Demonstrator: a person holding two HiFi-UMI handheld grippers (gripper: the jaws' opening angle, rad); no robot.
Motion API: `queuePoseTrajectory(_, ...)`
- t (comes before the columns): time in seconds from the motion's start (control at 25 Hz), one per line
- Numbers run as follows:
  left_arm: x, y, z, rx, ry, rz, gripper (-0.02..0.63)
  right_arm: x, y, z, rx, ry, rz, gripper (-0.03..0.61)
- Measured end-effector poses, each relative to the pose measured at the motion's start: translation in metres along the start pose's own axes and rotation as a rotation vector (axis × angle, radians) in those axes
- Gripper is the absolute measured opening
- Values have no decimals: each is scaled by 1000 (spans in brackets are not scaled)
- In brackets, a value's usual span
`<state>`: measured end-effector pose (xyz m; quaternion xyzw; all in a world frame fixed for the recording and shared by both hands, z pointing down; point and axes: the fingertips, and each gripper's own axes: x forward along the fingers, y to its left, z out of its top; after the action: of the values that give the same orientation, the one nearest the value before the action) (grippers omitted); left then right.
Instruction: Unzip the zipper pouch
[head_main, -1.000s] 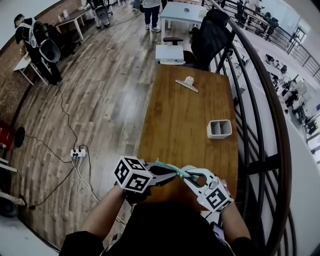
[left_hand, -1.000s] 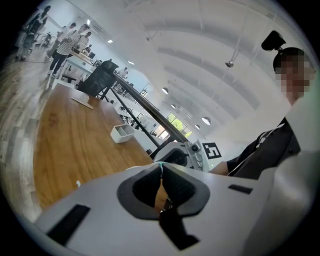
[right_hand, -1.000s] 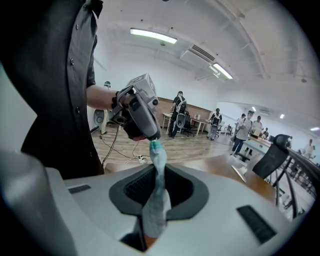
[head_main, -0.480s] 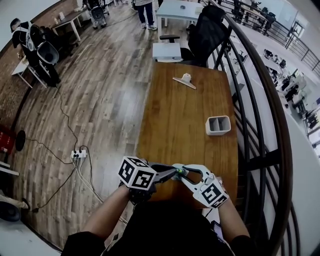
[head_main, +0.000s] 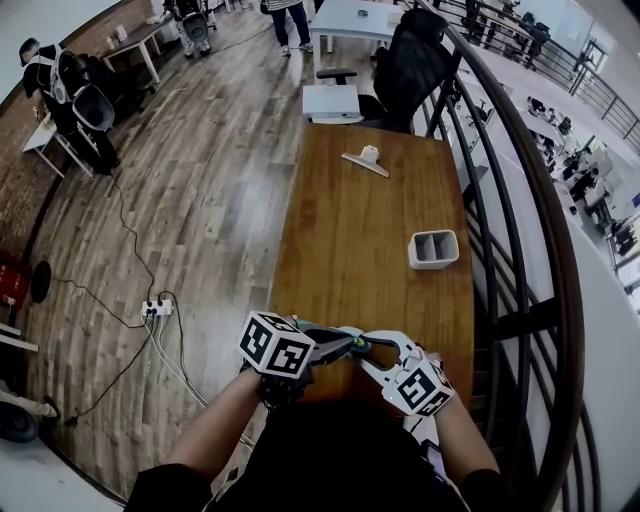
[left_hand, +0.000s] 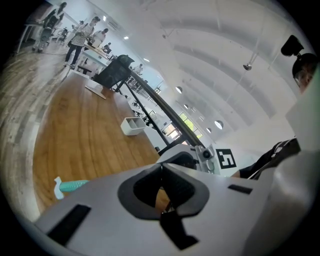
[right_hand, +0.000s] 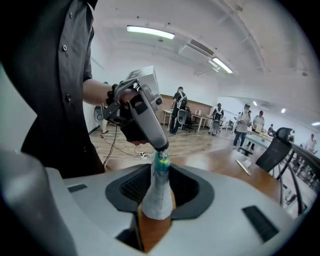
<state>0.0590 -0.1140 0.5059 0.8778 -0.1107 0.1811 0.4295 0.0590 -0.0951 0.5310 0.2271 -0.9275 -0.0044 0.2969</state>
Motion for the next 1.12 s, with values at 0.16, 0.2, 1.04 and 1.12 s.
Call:
queuePoseTrajectory(0.16,1,1,1,-4,2,2,14,-4,-3,8,39,-40,5,111)
queuePoseTrajectory(0.2,2,1,1,-5,1,2,14,-4,-4,8,36,-38,4,88)
queuePoseTrajectory(1.04,-3,21,3,29,-1,103,14,-11,-11,2,50,-43,-21,34)
queuePoseTrajectory(1.12,-2,21,4,42,0,109,14,-11,-11,2,45,-43,-22,34)
